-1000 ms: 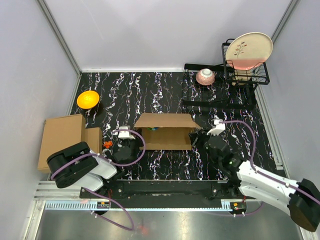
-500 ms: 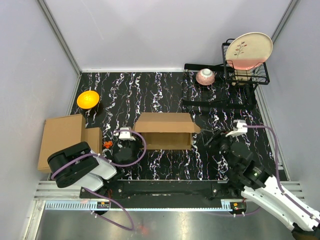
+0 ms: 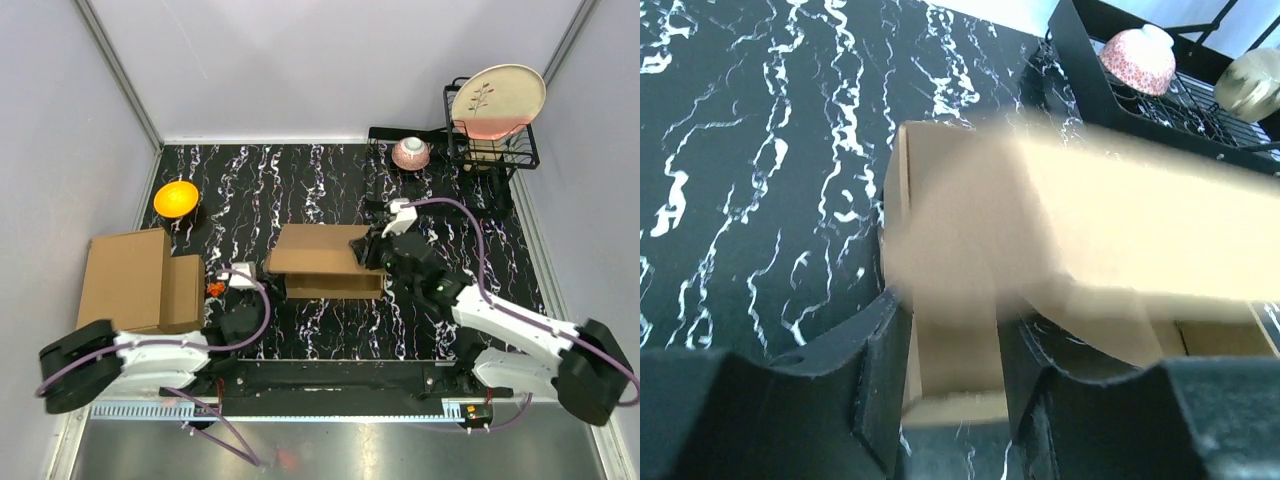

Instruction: Fold the paper box

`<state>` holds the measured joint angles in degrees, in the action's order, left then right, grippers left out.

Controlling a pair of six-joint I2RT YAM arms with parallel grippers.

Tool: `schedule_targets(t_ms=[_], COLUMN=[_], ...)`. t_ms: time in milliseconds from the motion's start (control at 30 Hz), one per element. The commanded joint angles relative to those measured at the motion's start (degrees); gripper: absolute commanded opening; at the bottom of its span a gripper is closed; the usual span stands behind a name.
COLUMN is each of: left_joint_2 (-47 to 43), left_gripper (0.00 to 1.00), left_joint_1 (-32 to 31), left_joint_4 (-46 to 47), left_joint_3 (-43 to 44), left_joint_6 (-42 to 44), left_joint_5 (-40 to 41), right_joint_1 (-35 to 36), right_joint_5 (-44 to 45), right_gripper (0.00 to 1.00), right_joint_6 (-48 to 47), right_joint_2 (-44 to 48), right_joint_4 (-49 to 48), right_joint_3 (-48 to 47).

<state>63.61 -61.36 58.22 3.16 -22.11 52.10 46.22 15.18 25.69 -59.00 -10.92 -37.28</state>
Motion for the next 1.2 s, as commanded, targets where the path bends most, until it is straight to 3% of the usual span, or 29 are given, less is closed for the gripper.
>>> schedule_targets(t_ms=[0, 67, 167, 333, 467, 567, 667, 800, 833, 933, 967, 1067, 1133, 1167], left_joint_2=[-17.26, -25.59, -29.94, -27.58, -28.8, -32.23, -35.31, -35.05, -34.01, -28.58, -26.37, -15.48, -7.77, -5.63], left_gripper=[0.42, 0.43, 0.45, 0.48, 0.49, 0.48, 0.49, 0.55, 0.68, 0.78, 0.79, 0.77, 0.76, 0.75], left_joint_1=[-4.29, -4.47, -4.73, -4.73, -4.73, -4.73, -4.73, -4.64, -4.64, -3.59, -1.33, 6.13, 8.53, 9.85], left_joint_4=[-39.43, -49.89, -56.96, -71.19, -95.49, -100.93, -93.42, -73.55, -69.77, -52.82, -45.89, -39.35, -37.49, -32.34], left_joint_3=[0.09, 0.88, 2.55, 13.68, 22.84, 26.46, 27.69, 25.68, 24.02, 19.09, 17.95, 16.36, 15.92, 15.3], left_joint_6=[-13.37, -19.45, -23.42, -24.12, -34.03, -39.76, -35.31, -16.44, -14.56, -7.7, -7.51, -13.12, -17.26, -17.09], left_joint_5=[6.44, 6.44, 8.45, 9.43, 10.74, 12.85, 14.43, 12.33, 11.63, 3.92, -2.2, -14.6, -17.54, -20.51], right_joint_1=[0.37, 0.37, 0.37, 0.37, 0.37, 0.28, 0.37, 0.36, 0.37, 0.37, 0.37, 0.37, 0.37, 0.37], right_joint_5=[-5.78, -5.78, -5.95, -6.3, -7.0, -7.8, -8.85, -8.85, -8.85, -8.85, -9.03, -8.85, -7.98, -8.06], right_gripper=[0.34, 0.33, 0.31, 0.3, 0.31, 0.31, 0.31, 0.31, 0.31, 0.31, 0.31, 0.3, 0.29, 0.29], right_joint_6=[1.28, 1.64, 1.73, 2.34, 2.87, 3.05, 4.18, 4.8, 4.81, 5.07, 5.5, 6.47, 7.0, 7.26], right_joint_2=[-5.85, -7.88, -10.68, -13.06, -13.68, -16.22, -18.34, -17.03, -16.41, -15.97, -15.88, -15.01, -12.82, -12.02], right_joint_4=[-8.58, -10.87, -11.84, -12.72, -13.08, -12.2, -11.14, -9.92, -9.3, -7.1, -5.53, -2.54, -0.7, -0.16], right_joint_3=[3.34, 5.36, 6.69, 8.97, 10.21, 9.77, 9.94, 10.65, 10.3, 9.77, 9.59, 9.5, 10.29, 10.73])
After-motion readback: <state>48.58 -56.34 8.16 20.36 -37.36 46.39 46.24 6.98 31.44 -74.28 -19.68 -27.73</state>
